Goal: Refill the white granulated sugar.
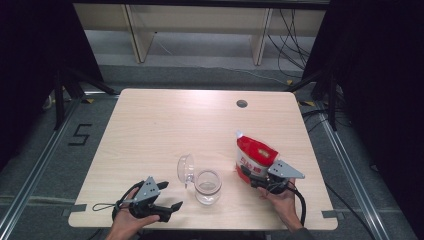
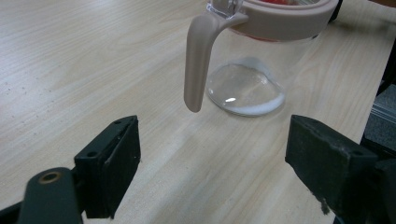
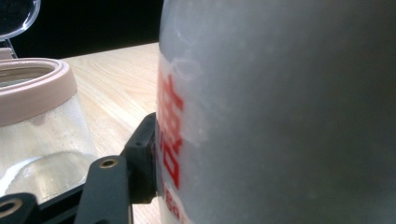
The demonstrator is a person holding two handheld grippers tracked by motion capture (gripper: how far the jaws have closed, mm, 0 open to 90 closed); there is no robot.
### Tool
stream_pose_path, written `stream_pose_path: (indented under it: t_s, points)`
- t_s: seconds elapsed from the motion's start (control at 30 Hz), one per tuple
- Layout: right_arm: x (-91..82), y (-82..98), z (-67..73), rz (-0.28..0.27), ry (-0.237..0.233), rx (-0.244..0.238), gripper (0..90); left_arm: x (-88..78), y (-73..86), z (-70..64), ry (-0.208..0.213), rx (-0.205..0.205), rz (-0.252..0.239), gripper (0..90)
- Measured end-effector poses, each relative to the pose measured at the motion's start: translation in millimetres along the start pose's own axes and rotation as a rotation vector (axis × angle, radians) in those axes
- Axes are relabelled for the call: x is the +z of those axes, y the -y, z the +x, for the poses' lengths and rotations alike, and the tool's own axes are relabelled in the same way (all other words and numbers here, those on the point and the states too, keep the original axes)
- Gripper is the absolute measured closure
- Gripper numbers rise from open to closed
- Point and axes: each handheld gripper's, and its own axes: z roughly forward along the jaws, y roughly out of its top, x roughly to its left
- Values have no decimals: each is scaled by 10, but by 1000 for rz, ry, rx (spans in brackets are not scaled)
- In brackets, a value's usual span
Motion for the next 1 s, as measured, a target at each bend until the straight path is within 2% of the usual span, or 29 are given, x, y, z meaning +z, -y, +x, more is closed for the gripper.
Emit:
stream_pose_path:
  t_s: [0.03, 0.07, 0.1, 0.13, 0.17, 0.2, 0.23, 0.27, 0.3, 0.33, 0.37, 0.4, 0.43, 0.5, 0.53, 0.6, 0.63, 0.67, 0.73, 0.83, 0.9, 0.93, 1.0]
  points:
    - [-6, -4, 43, 5, 1, 29, 426, 0, 0, -1, 0, 1, 0, 179]
    - [1, -11, 48, 5, -7, 17, 430, -1, 0, -1, 1, 2, 1, 179]
    - [3, -12, 74, 0, 27, 17, 432, -7, -1, 2, -2, 9, 7, 179]
    - [-9, -21, 88, 17, 16, 23, 435, -7, -1, 2, -3, 11, 6, 179]
    - [-13, -29, 100, 27, 34, 11, 438, -8, -1, 3, -4, 13, 7, 179]
    - [-14, -47, 121, 29, 44, -23, 444, -13, -2, 2, -3, 15, 10, 181]
    - [-14, -47, 121, 29, 44, -23, 444, -13, -2, 2, -3, 15, 10, 182]
    - [-25, -73, 157, 45, 53, -55, 449, -18, -4, -1, -5, 13, 11, 181]
    - [-25, -73, 157, 45, 53, -55, 449, -18, -4, -1, -5, 13, 11, 182]
    - [-31, -85, 173, 48, 61, -80, 451, -22, -7, 9, -8, 26, 15, 182]
    - [-32, -97, 176, 47, 62, -129, 453, -20, -7, 15, -1, 26, 13, 182]
    - [-63, -118, 223, 62, 56, -152, 455, -20, -7, 16, -2, 23, 13, 182]
    - [-63, -118, 223, 62, 56, -152, 457, -27, -11, 22, -2, 29, 19, 182]
    - [-101, -144, 317, 85, 69, -198, 460, -27, -12, 12, -6, 18, 6, 182]
    - [-101, -144, 317, 85, 69, -198, 460, -27, -12, 12, -6, 18, 6, 182]
    - [-128, -174, 375, 113, 64, -233, 464, -30, -12, 17, -2, 21, 10, 182]
    - [-152, -212, 406, 126, 94, -313, 467, -25, -9, 12, -5, 15, 6, 182]
    - [-152, -212, 406, 126, 94, -313, 467, -25, -9, 12, -5, 15, 6, 182]
    - [-189, -272, 458, 123, 122, -399, 469, -28, -7, 21, -2, 21, 16, 182]
    - [-217, -306, 515, 129, 136, -425, 470, -29, -7, 22, -2, 20, 16, 182]
    - [-260, -357, 575, 140, 158, -511, 470, -28, -7, 25, -2, 18, 16, 182]
    - [-260, -357, 575, 140, 158, -511, 470, -28, -7, 25, -2, 18, 16, 182]
    - [-292, -379, 629, 160, 175, -569, 471, -30, -6, 24, -4, 18, 16, 182]
